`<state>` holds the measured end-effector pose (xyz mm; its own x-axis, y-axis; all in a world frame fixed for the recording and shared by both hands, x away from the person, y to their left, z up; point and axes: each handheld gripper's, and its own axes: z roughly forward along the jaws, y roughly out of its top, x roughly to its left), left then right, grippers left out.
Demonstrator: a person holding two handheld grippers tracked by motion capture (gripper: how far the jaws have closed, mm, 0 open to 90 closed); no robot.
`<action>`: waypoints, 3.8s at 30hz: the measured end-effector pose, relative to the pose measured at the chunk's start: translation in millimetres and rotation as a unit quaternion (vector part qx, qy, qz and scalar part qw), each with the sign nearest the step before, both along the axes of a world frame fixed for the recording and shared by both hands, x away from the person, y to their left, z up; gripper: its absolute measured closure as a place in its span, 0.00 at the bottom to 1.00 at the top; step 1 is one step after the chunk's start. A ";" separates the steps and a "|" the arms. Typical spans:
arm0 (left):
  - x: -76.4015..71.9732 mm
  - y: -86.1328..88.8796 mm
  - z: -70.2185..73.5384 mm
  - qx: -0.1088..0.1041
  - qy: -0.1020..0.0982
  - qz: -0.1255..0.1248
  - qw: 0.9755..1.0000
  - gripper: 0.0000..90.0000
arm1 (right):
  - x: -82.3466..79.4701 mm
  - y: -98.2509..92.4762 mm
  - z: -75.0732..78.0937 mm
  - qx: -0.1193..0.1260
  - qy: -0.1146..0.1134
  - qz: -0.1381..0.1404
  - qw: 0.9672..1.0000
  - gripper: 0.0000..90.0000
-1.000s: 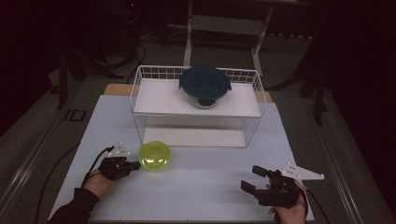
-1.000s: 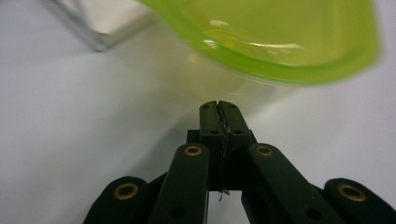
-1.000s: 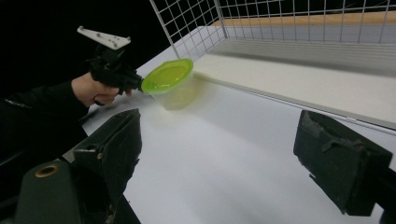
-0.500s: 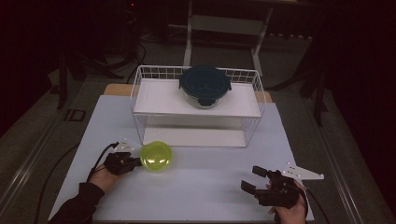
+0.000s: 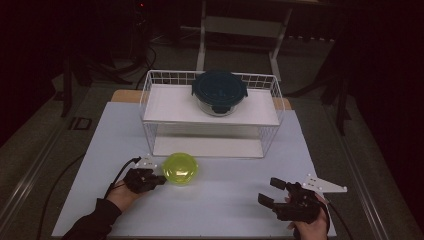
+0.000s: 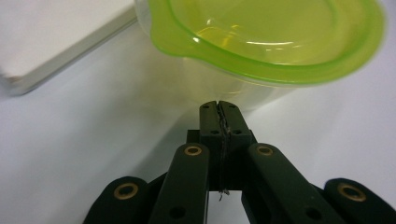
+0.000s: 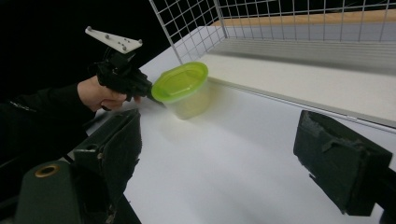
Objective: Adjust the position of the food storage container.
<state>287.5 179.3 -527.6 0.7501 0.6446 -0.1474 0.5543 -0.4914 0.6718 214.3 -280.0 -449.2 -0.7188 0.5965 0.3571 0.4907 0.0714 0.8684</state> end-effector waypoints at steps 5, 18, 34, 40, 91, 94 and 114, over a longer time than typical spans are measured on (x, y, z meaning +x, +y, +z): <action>7.9 4.1 -1.6 0.014 -0.002 0.017 1.000 0.99 | -0.3 -0.3 0.1 0.002 0.000 0.000 1.000 0.16; 30.3 7.8 -5.3 -0.006 0.002 0.032 0.999 0.99 | -0.3 -1.2 -0.2 0.006 0.003 -0.002 1.000 0.17; 13.8 -25.4 -2.7 -0.016 0.009 -0.023 1.000 0.99 | 0.7 0.0 -2.0 0.008 0.006 -0.001 1.000 0.17; 18.6 -21.5 -0.4 -0.015 0.003 -0.010 1.000 0.99 | -0.4 -0.9 -1.2 0.006 0.003 -0.003 1.000 0.17; 27.6 -76.5 -1.1 -0.038 0.014 -0.038 0.998 0.99 | 0.7 1.2 -3.7 0.003 0.005 0.000 1.000 0.17; 28.2 -80.7 -1.1 -0.039 0.015 -0.041 0.998 0.99 | 1.0 2.2 -4.0 0.002 0.008 0.001 1.000 0.17; 27.5 -89.3 0.2 -0.041 0.020 -0.052 0.998 0.98 | 0.0 0.7 -3.9 -0.001 0.005 -0.001 1.000 0.17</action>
